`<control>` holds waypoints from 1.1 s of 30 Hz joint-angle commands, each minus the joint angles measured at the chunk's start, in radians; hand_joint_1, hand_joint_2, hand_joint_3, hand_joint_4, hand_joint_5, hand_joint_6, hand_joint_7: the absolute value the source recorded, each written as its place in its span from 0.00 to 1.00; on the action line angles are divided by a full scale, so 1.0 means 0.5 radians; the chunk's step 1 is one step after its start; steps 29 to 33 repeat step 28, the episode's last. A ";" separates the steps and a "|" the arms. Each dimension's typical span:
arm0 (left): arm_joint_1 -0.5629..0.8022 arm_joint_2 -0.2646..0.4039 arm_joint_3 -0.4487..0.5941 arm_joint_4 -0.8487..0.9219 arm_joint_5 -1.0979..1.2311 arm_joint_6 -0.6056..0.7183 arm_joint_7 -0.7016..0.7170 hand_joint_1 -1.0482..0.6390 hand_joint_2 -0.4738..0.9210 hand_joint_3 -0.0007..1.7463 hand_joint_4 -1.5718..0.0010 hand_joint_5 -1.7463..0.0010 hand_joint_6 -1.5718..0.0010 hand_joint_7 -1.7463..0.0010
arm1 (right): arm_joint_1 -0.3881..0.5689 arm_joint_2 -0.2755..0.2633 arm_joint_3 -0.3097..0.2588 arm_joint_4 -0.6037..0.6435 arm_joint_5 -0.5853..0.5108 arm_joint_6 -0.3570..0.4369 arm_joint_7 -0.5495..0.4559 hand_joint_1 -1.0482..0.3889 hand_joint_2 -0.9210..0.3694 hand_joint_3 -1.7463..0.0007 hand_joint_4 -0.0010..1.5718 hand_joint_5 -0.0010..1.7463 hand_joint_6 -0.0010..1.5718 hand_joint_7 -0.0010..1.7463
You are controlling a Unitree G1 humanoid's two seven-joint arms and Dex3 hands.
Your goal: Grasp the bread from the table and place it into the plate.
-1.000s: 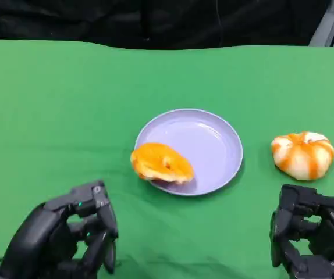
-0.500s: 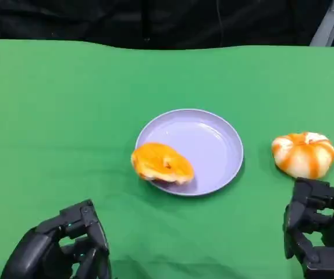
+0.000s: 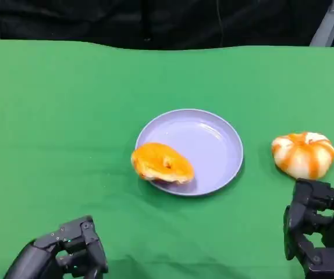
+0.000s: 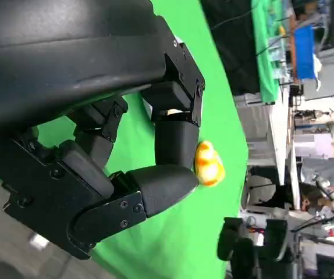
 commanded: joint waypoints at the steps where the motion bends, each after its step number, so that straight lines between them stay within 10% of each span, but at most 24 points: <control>1: -0.010 0.020 0.049 0.050 0.058 -0.097 0.043 0.61 0.66 0.79 0.48 0.00 0.53 0.07 | 0.000 -0.045 -0.039 -0.009 0.015 0.002 0.001 0.71 0.40 0.26 0.56 0.98 0.54 0.83; 33: -0.139 0.045 0.138 0.087 0.068 -0.032 0.055 0.62 0.65 0.80 0.48 0.00 0.50 0.09 | -0.032 -0.071 -0.066 0.033 0.037 0.003 0.047 0.71 0.41 0.24 0.55 0.98 0.54 0.84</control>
